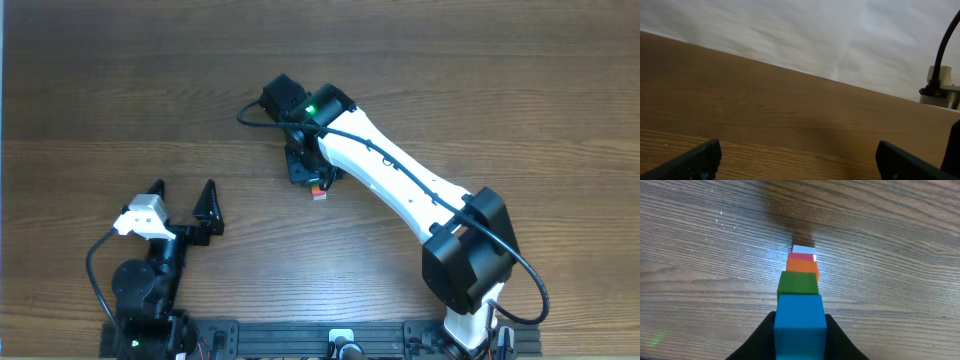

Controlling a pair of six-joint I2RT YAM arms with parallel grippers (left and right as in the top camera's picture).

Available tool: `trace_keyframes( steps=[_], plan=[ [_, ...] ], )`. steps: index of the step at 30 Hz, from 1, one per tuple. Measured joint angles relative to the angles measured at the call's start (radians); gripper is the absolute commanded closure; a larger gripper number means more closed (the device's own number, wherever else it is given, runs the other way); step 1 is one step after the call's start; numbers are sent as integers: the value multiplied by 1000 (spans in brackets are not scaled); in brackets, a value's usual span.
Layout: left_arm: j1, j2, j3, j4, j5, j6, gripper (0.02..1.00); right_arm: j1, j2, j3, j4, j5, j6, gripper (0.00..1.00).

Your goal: Stack Cubes

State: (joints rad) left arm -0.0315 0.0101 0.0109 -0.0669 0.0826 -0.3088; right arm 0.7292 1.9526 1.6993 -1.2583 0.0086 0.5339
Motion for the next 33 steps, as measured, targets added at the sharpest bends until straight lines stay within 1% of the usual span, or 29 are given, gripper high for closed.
trace_keyframes(
  steps=[33],
  plan=[
    [0,0,0,0,0,0,18,-2,-1,0,-8,-3,-14,879]
  ],
)
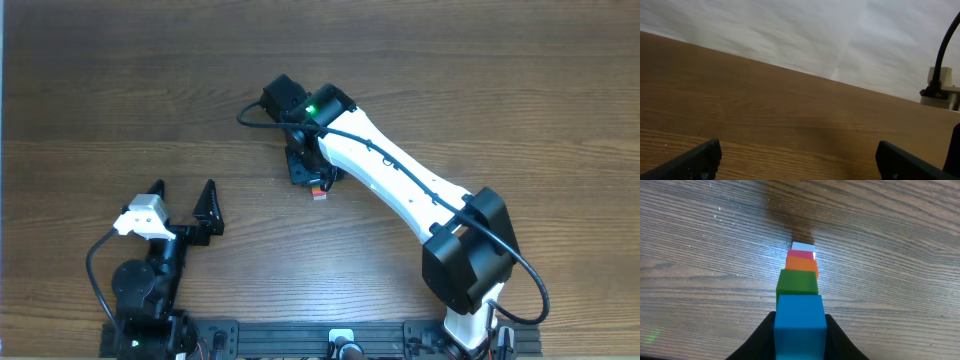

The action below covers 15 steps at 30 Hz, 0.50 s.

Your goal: Stack Cubes

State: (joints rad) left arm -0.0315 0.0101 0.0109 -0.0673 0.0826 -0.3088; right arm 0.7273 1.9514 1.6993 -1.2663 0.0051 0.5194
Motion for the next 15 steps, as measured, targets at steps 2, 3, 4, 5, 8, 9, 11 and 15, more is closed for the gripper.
trace_keyframes(
  steps=[2,3,4,5,8,9,11,15],
  plan=[
    [0,0,0,0,0,0,18,0,0,0,0,0,0,877],
    [0,0,0,0,0,0,20,0,0,0,0,0,0,879],
    [0,0,0,0,0,0,18,0,0,0,0,0,0,877],
    [0,0,0,0,0,0,20,0,0,0,0,0,0,877],
    [0,0,0,0,0,0,18,0,0,0,11,-4,-4,877],
    [0,0,0,0,0,0,18,0,0,0,16,-5,-5,877],
    [0,0,0,0,0,0,18,0,0,0,18,-7,-8,877],
    [0,0,0,0,0,0,18,0,0,0,18,-7,-11,879]
  ],
)
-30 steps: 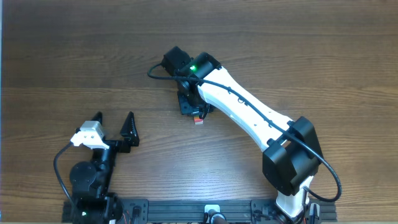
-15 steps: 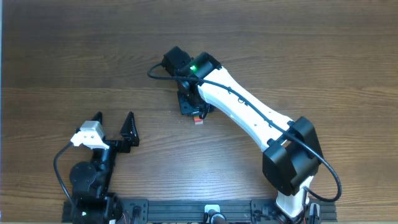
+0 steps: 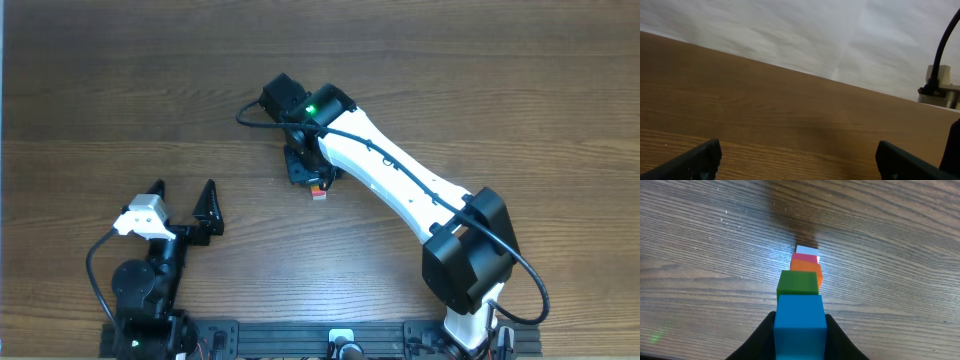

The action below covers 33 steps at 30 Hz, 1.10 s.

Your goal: Stack Cubes

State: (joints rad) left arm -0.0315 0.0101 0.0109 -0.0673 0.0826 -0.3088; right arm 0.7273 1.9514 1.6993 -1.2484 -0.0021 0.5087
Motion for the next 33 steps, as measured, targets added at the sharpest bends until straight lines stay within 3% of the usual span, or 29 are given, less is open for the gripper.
trace_keyframes(
  steps=[33],
  plan=[
    [0,0,0,0,0,0,20,-1,-19,0,-10,0,-11,879]
  ],
)
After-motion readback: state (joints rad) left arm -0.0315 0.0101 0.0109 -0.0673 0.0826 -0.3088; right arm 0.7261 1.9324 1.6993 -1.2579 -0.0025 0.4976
